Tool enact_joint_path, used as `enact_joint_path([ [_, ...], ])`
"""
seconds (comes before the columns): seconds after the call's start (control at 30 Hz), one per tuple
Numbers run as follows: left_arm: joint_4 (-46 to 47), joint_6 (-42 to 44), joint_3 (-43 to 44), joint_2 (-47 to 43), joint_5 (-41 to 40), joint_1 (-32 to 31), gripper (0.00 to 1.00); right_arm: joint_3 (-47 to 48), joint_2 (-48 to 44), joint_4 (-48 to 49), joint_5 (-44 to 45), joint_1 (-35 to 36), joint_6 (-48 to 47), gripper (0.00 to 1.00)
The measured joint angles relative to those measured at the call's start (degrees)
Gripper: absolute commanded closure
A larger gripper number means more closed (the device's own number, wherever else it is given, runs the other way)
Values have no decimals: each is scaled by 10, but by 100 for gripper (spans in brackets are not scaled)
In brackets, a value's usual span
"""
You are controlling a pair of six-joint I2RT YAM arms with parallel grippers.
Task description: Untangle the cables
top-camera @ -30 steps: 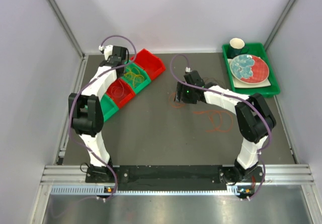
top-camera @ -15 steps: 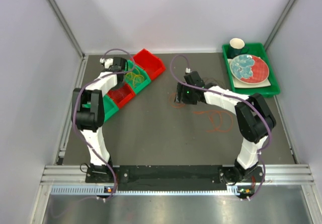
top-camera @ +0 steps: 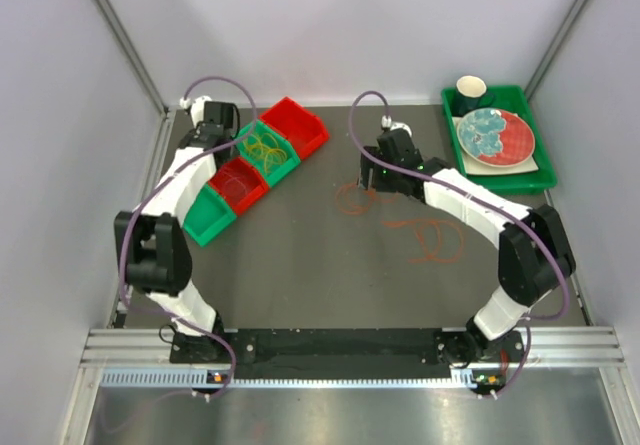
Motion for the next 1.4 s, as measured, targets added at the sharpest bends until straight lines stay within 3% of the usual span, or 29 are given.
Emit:
enact_joint_path([
  [0.17, 2, 15, -6, -101, 14, 0, 40, 11, -12, -11, 45, -13, -22, 24],
  [0.43, 6, 20, -16, -172, 92, -14, 39, -70, -21, -18, 65, -20, -1, 26],
  [0.53, 9, 18, -29, -182, 131, -35, 39, -125, -31, -17, 64, -18, 28, 34],
  [0.63, 17, 16, -41, -183, 158, -57, 41, -141, -30, -20, 64, -9, 46, 56],
  [0.67, 18, 15, -45, -183, 165, -63, 42, -141, -30, -17, 63, -5, 51, 76],
  [0.73, 19, 12, -53, -183, 178, -73, 43, -141, -30, -9, 63, 4, 59, 100],
  [0.93, 26, 6, -61, -182, 191, -79, 43, -141, -37, -2, 64, 17, 68, 100],
  [1.07, 27, 3, -61, -182, 195, -79, 43, -141, -73, -5, 68, 28, 65, 32],
  [1.1, 27, 3, -61, -182, 195, -79, 43, -141, -86, -6, 73, 29, 61, 27],
  [1.23, 28, 3, -61, -182, 198, -79, 43, -147, -133, -3, 85, 30, 36, 25],
  [1.4, 30, 3, -62, -180, 204, -79, 43, -162, -133, 6, 68, 30, -24, 32],
])
